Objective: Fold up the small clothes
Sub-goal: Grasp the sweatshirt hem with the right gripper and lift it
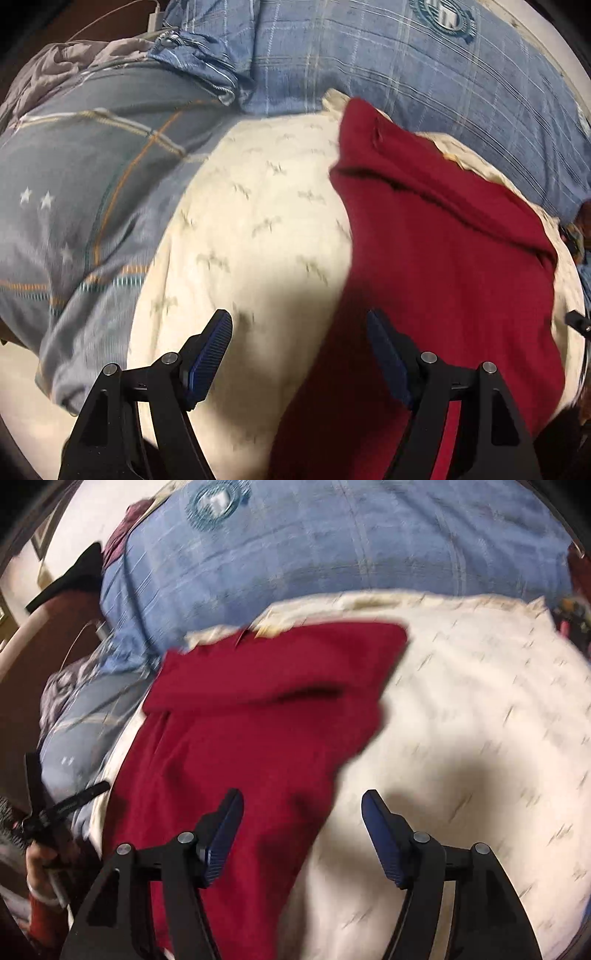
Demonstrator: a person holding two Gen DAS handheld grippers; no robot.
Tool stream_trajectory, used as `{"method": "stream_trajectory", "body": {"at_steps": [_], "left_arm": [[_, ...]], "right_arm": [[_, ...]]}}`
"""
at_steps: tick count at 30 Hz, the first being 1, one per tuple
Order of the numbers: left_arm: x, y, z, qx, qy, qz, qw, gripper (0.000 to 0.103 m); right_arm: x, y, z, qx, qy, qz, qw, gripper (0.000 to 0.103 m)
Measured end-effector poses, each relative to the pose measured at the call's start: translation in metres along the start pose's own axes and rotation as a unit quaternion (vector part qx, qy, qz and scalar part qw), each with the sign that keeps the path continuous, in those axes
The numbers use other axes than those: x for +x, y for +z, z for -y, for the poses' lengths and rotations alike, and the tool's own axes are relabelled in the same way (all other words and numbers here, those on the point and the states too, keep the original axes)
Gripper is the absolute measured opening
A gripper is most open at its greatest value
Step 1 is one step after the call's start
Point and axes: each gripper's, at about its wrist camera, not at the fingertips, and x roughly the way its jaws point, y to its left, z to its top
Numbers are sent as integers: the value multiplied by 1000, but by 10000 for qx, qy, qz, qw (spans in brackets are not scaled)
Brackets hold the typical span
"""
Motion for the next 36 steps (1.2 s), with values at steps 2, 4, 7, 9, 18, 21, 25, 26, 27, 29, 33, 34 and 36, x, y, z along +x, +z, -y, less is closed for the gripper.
{"method": "stream_trajectory", "body": {"at_steps": [2, 4, 7, 9, 18, 21, 25, 26, 27, 29, 33, 34, 36], "left_arm": [[-5, -11, -2, 112, -136, -116, 9998, 74], [-6, -22, -5, 188, -165, -277, 9993, 74], [-8, -30, -11, 220, -158, -345, 9990, 74], [-12, -34, -12, 217, -242, -336, 9989, 74], [-16, -67, -10, 549, -309, -548, 9965, 75], [-20, -77, -14, 577, -391, -643, 9955, 74], [-24, -89, -23, 429, -541, -785, 9945, 74], [-24, -90, -23, 432, -531, -799, 9944, 74], [-24, -92, -23, 432, -519, -817, 9944, 74], [-23, -93, -23, 404, -510, -876, 9940, 73], [-19, -96, -19, 439, -523, -854, 9940, 72], [-18, -96, -18, 460, -484, -834, 9943, 69], [-20, -98, -17, 501, -562, -835, 9937, 52]], "right_arm": [[-2, -19, -3, -7, 199, -133, 9997, 69], [-5, -38, -2, 93, 369, -275, 9989, 69], [-6, -62, 1, 333, 587, -530, 9963, 69], [-10, -76, 0, 357, 738, -655, 9945, 69], [-8, -120, -15, 189, 1325, -1119, 9847, 68], [-6, -123, -18, 156, 1413, -1164, 9830, 65], [-9, -122, -21, 120, 1689, -1165, 9786, 60], [-9, -122, -22, 114, 1698, -1181, 9783, 60], [-8, -123, -23, 91, 1684, -1217, 9781, 59], [-6, -125, -26, 37, 1700, -1269, 9772, 58], [2, -130, -29, 16, 1673, -1313, 9771, 58], [5, -132, -30, 39, 1673, -1352, 9766, 58], [8, -135, -34, -43, 1612, -1429, 9765, 45]]}}
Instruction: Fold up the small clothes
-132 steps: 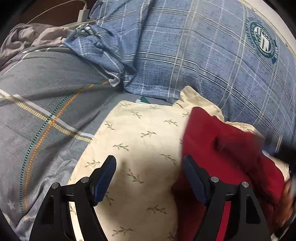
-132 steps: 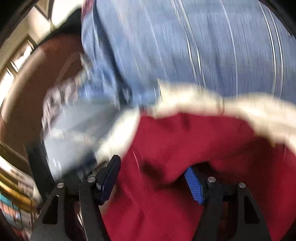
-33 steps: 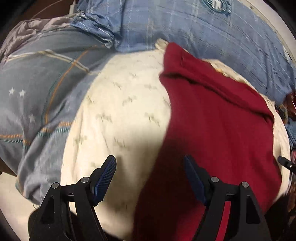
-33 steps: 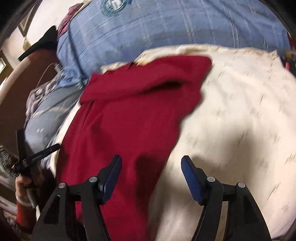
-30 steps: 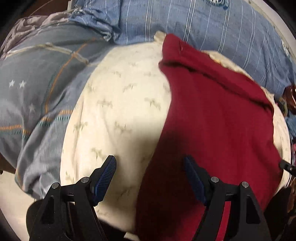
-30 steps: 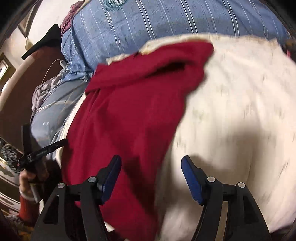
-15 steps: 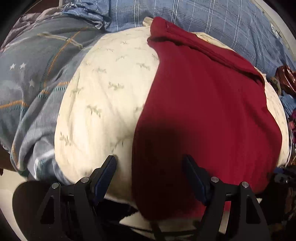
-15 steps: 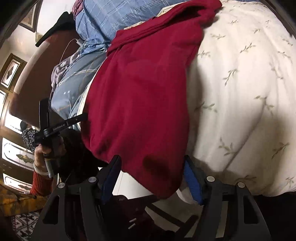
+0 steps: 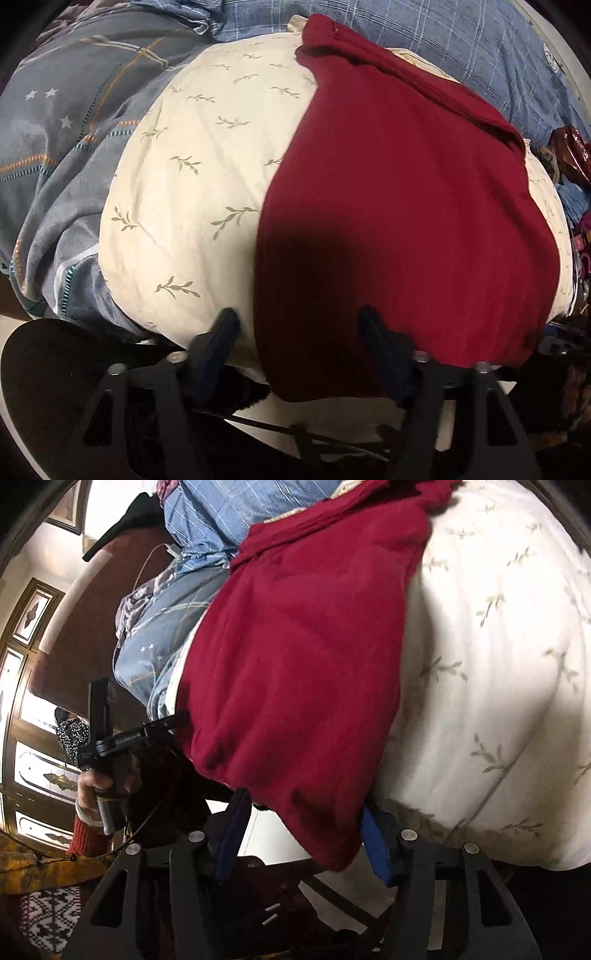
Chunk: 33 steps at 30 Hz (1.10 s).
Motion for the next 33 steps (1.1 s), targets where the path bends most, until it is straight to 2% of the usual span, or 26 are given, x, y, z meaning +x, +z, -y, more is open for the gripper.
{"method": "stream_trajectory", "body": {"at_steps": [1, 2, 5, 6, 7, 9, 12, 16, 20, 25, 28, 33], "left_arm": [[-2, -2, 3, 36, -98, -5, 9999, 39], [-2, -2, 4, 60, -133, -7, 9999, 36], [-1, -3, 7, 168, -125, 31, 9998, 26], [-1, -3, 6, 130, -184, 27, 9997, 16], [-3, -1, 4, 35, -345, -5, 9994, 12], [-10, 1, -1, -56, -523, -9, 9986, 11], [-28, 10, -1, -14, -689, 182, 9975, 11], [-61, 34, -3, -148, -1103, 737, 9911, 11], [-73, 69, 0, -221, -1293, 1235, 9836, 11], [-71, 121, 12, -153, -1425, 1756, 9740, 11], [-54, 156, 19, -60, -1391, 1929, 9713, 11], [-11, 213, 38, -92, -1200, 2018, 9720, 11]], "right_arm": [[-1, -2, 0, -58, -15, -31, 10000, 37], [0, -2, -1, -82, 48, -44, 9999, 14], [1, -2, -4, -124, 92, -50, 9999, 11], [1, -1, -6, -136, 81, -34, 9999, 11], [-2, 0, -8, -135, 146, 9, 9998, 11], [-12, 3, -13, -122, 411, 154, 9990, 11], [-37, 14, -23, -204, 748, 522, 9956, 11], [-66, 36, -26, -178, 1019, 1098, 9886, 11], [-89, 70, -22, -151, 951, 1712, 9805, 10], [-106, 119, -6, 93, 882, 2462, 9652, 10], [-108, 152, 10, 235, 696, 2645, 9616, 10], [-97, 207, 44, 588, 382, 2725, 9596, 10]]}}
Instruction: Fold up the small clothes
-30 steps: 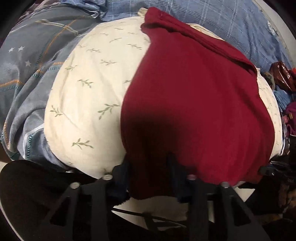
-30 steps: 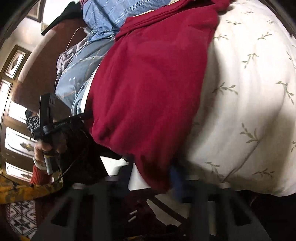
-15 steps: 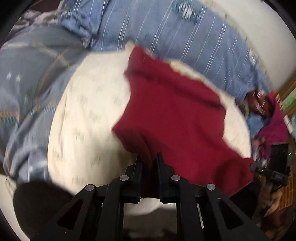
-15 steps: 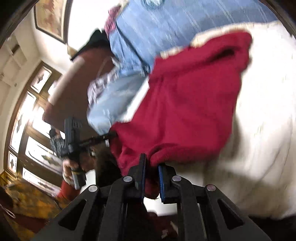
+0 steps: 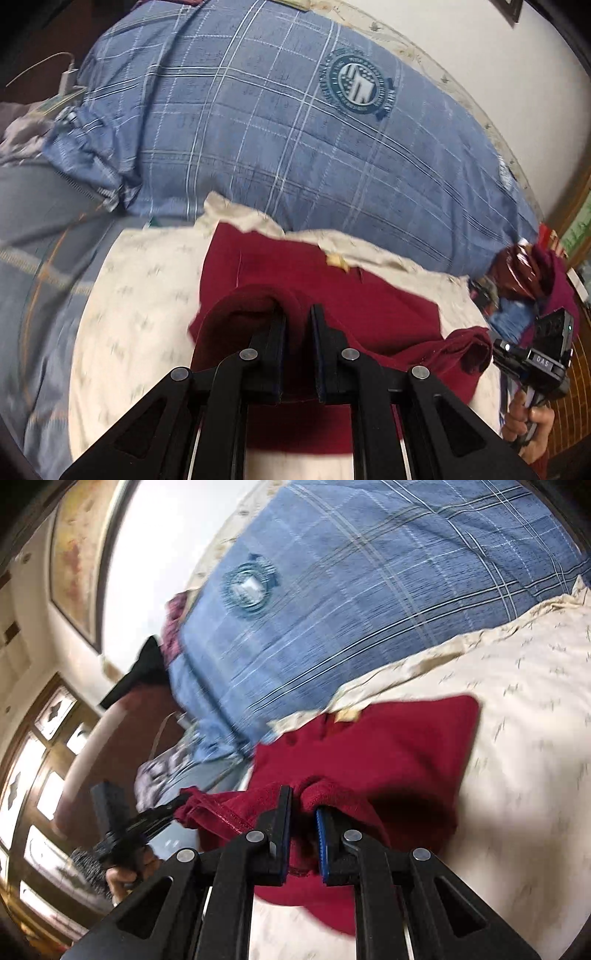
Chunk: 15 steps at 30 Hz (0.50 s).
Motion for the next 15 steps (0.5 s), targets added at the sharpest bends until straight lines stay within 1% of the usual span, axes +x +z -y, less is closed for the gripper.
{"method": "stream_trajectory", "body": {"at_steps": [3, 6, 8, 9, 10, 11, 12, 13, 14, 15], "left_arm": [[46, 25, -1, -32, 181, -39, 9998, 11], [93, 44, 1, -98, 315, -169, 9993, 11], [124, 54, 1, -204, 305, -297, 9989, 11], [137, 58, 0, -246, 300, -343, 9987, 12], [153, 64, -2, -254, 317, -379, 9985, 14], [163, 68, -4, -255, 349, -393, 9983, 16], [172, 73, -6, -271, 406, -391, 9980, 29], [178, 78, -11, -294, 429, -380, 9979, 45], [178, 81, -14, -318, 425, -383, 9979, 51], [175, 83, -16, -356, 413, -364, 9978, 58]], "right_arm": [[23, 19, 16, 150, -172, -3, 9997, 10], [45, 36, 35, 290, -343, -21, 9990, 10], [57, 42, 48, 417, -507, -19, 9978, 11], [63, 44, 53, 466, -549, -16, 9974, 15], [68, 47, 57, 474, -654, -45, 9967, 15], [70, 48, 58, 432, -713, -95, 9965, 24], [69, 50, 56, 359, -747, -149, 9964, 36], [67, 51, 53, 295, -758, -136, 9966, 40], [59, 51, 47, 194, -793, -52, 9967, 44], [51, 51, 42, 118, -866, 92, 9961, 54]]}}
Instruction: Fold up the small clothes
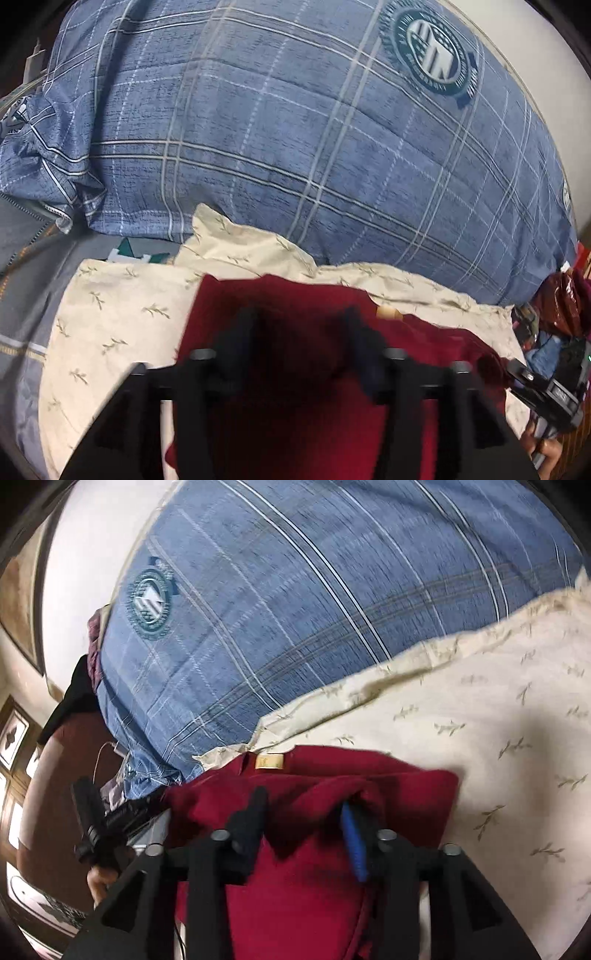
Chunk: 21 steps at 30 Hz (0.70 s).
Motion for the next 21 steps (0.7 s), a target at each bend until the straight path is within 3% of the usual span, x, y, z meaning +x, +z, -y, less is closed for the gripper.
{"method": "stream_trajectory", "body": {"at_steps": [3, 4, 6, 10, 13, 15, 18, 21], "left_arm": [[-24, -2, -6, 39, -65, 217, 9997, 66], [-30, -4, -6, 130, -37, 297, 9995, 67], [-33, -10, -5, 227, 16, 311, 9993, 67], [1, -18, -10, 87, 298, -118, 9994, 67], [37, -20, -18, 27, 717, -428, 9965, 67], [63, -20, -21, 128, 973, -698, 9927, 70], [74, -17, -24, 112, 900, -754, 9930, 72], [59, -14, -29, 69, 756, -698, 9947, 69]], "right_arm": [[-28, -5, -10, -151, 43, 346, 9993, 60], [-28, -7, -14, -232, 171, 238, 9993, 60], [-17, -12, -26, -490, 24, -12, 9988, 57], [30, -13, -39, -882, -529, -316, 9942, 50], [68, -3, -21, -848, -1209, -365, 9884, 48], [88, 3, -1, -595, -1340, -522, 9878, 46], [85, 9, 6, -431, -1161, -470, 9912, 48], [53, 4, 0, -383, -937, -384, 9941, 52]]}}
